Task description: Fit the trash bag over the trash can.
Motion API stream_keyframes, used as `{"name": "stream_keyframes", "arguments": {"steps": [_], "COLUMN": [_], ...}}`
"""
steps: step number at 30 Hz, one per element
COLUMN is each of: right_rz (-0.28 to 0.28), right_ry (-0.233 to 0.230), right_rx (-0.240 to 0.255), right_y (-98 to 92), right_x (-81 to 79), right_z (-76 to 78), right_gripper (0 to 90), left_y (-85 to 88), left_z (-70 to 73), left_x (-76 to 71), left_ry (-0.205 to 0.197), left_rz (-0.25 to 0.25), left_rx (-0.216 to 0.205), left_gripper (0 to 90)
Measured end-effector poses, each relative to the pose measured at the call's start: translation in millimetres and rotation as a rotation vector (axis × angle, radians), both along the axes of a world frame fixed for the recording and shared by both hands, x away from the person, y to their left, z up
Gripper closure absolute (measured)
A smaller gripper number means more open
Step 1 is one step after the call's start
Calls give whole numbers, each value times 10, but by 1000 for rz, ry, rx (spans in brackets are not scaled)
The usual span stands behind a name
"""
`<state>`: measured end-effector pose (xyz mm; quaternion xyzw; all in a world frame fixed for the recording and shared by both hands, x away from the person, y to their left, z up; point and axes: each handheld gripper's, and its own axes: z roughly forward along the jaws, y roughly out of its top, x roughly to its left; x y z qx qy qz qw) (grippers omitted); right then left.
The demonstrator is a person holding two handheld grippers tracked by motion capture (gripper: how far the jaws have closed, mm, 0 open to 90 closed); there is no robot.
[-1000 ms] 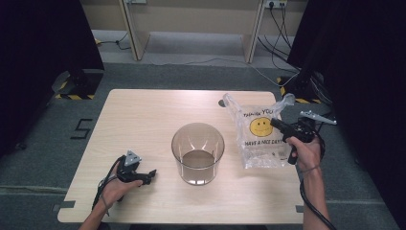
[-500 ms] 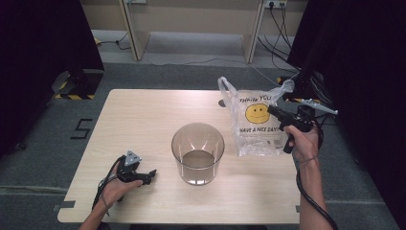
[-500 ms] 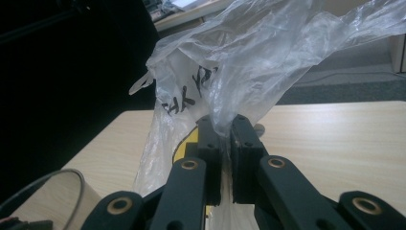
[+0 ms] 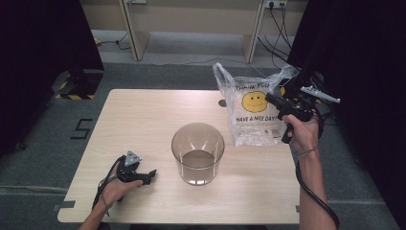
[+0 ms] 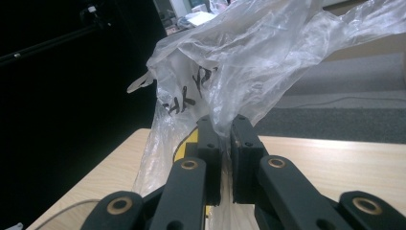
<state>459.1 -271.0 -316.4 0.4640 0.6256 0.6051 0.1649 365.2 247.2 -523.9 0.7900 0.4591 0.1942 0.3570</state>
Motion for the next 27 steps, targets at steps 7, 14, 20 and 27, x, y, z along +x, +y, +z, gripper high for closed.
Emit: {"name": "stream_keyframes", "arguments": {"steps": [7, 14, 20, 27], "right_rz": [26, 62, 97, 137], "right_ry": [-39, -73, -89, -102], "right_rx": [6, 24, 42, 57], "right_y": [121, 285, 431, 606], "right_x": [-4, 11, 24, 34], "right_z": [166, 389, 504, 581], "right_gripper": [852, 851, 851, 850], "left_y": [-1, -1, -1, -1], "left_z": [-1, -1, -1, -1], "left_x": [-1, -2, -2, -2], "left_ry": [-1, 0, 0, -1], "left_rz": [1, 1, 1, 0], "left_rx": [-1, -1, -1, -1], "left_gripper": [112, 112, 112, 112]}}
